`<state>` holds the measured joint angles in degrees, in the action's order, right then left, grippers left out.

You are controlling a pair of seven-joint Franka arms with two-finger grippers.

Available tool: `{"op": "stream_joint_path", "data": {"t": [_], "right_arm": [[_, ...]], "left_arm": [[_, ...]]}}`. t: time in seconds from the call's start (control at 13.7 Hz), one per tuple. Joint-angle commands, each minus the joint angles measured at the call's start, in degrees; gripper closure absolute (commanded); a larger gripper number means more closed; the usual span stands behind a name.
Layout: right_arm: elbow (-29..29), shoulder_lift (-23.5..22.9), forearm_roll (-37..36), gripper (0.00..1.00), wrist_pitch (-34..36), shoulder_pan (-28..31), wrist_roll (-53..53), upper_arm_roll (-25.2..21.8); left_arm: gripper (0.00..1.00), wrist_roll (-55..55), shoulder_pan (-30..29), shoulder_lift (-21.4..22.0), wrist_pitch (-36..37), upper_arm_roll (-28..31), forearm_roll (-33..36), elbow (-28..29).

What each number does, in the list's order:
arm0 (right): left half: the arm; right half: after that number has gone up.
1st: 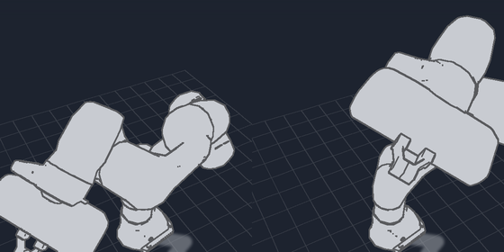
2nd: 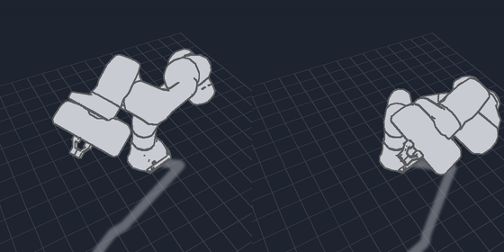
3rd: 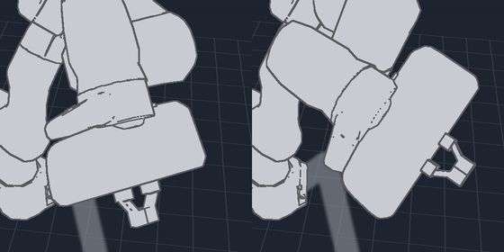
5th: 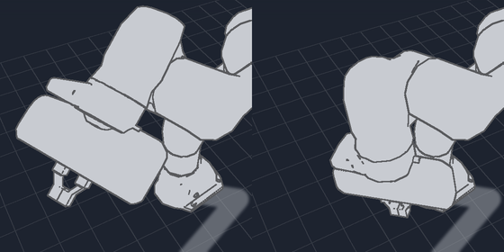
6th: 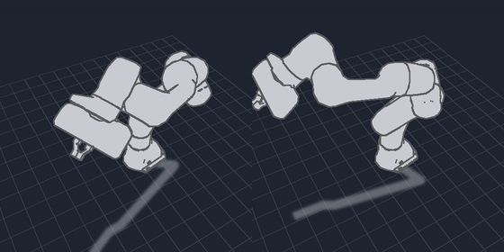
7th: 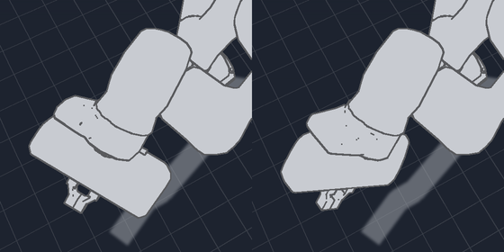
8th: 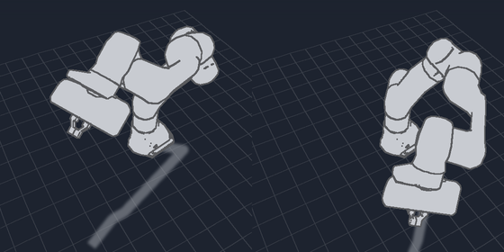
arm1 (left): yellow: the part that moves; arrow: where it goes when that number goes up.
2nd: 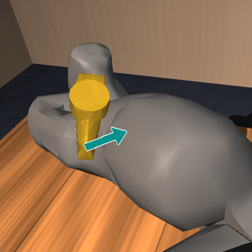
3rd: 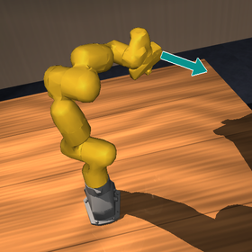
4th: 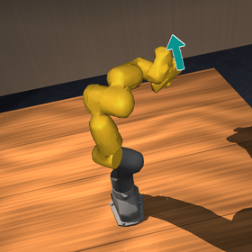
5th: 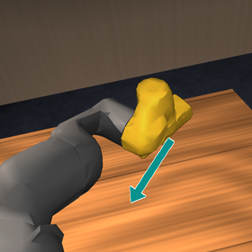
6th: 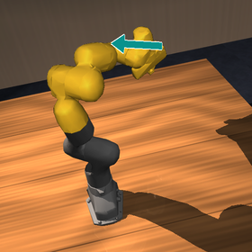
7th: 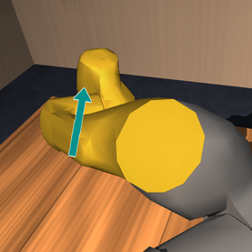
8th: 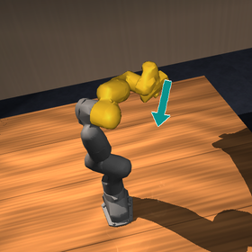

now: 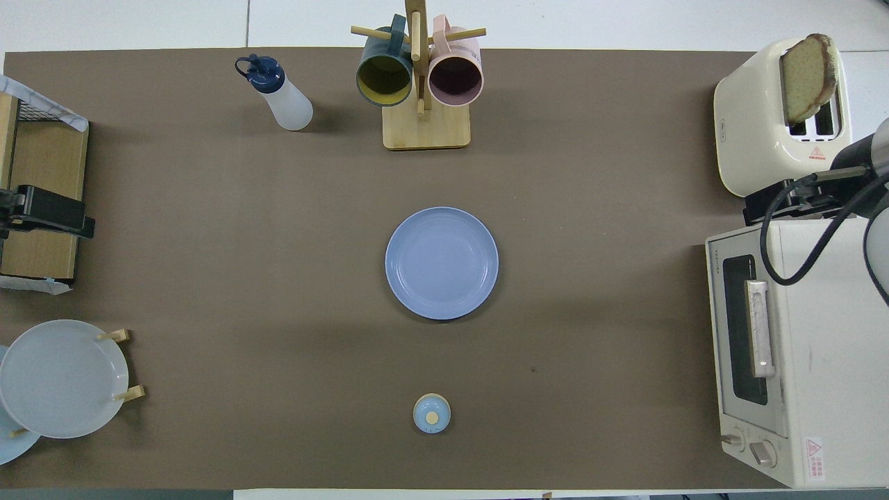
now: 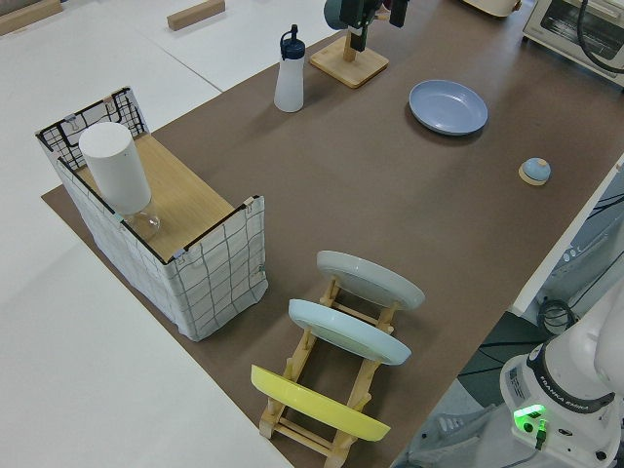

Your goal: Put bread on plate and add seasoning

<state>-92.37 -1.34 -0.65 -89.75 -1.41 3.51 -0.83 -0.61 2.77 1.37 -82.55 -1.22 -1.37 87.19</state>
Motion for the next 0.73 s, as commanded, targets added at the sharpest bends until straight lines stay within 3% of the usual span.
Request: {"op": "stream_joint_path", "data": {"t": [0.0,0.22,0.51,0.66], "right_arm": [[0.17,-0.07,-0.49,0.00,-0.87,-0.08,-0.88,-0.13],[0.08,-0.07,-2.32,0.00,-2.52,-0.61,-0.61,-0.13],[-0.88,0.11,-2.86,0.00,-13.05,0.62,0.44,-0.48],[-4.20,0.37,-2.86,0.00,-21.65,3.77,0.26,-0.49]], "left_arm": [[0.00,-0.79,0.49,0.74,-0.50,0.25,0.67,0.78],[0.00,-1.58,-0.04,0.92,-0.86,0.25,0.67,1.05],[0.00,-0.71,0.48,1.45,-2.78,0.43,0.67,2.45],[0.00,-0.62,0.49,1.53,-2.53,0.60,0.93,2.37]]}}
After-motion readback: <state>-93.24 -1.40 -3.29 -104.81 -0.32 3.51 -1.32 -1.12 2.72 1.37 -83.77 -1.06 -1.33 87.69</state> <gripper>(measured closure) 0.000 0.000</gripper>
